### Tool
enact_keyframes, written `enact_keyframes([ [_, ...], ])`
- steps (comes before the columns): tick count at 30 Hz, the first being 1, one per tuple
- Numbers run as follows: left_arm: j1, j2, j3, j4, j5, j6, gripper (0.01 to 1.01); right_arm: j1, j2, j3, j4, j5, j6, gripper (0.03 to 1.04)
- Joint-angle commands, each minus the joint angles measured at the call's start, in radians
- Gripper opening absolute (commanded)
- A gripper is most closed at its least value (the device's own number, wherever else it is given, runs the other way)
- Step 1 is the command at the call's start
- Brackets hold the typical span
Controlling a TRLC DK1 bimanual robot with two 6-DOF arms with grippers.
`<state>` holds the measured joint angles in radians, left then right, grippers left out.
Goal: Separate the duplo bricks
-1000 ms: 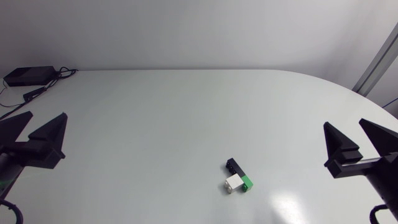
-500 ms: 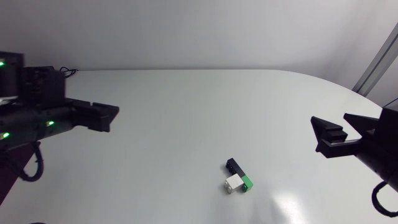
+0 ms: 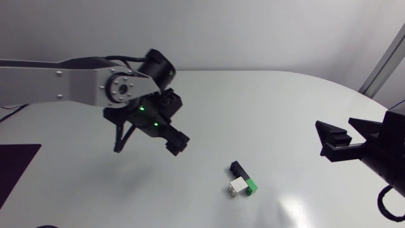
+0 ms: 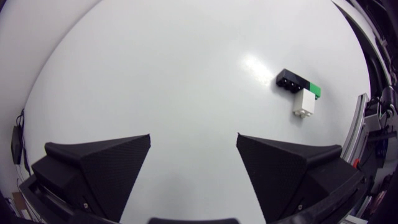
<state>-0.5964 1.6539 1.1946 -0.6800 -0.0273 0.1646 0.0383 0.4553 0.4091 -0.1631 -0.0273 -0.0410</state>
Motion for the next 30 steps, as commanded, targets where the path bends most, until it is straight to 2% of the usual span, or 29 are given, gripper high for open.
enact_keyframes([
  [1, -0.057, 0.081, 0.062, -0.039, 0.015, 0.027, 0.977, -0.005, -0.026, -0.044, -0.013, -0.005, 0.013, 1.00],
  [3, -0.089, 0.101, 0.071, -0.038, 0.030, 0.027, 0.985, -0.005, -0.053, -0.064, -0.013, -0.005, 0.013, 1.00],
  [9, -0.118, 0.121, 0.086, -0.001, 0.227, 0.030, 0.982, -0.005, -0.139, -0.125, -0.013, -0.005, 0.013, 1.00],
  [15, -0.177, 0.181, 0.138, 0.031, 0.317, 0.029, 0.972, 0.009, -0.159, -0.182, 0.005, -0.017, 0.029, 1.00],
  [21, -0.233, 0.270, 0.194, 0.045, 0.333, 0.021, 0.972, 0.037, 0.045, -0.112, 0.059, -0.031, 0.092, 1.00],
  [25, -0.246, 0.293, 0.201, 0.045, 0.352, 0.009, 0.972, 0.032, 0.204, -0.038, 0.079, -0.031, 0.096, 1.00],
  [30, -0.255, 0.317, 0.201, 0.045, 0.365, 0.004, 0.966, 0.037, 0.295, -0.003, 0.117, -0.031, 0.105, 1.00],
])
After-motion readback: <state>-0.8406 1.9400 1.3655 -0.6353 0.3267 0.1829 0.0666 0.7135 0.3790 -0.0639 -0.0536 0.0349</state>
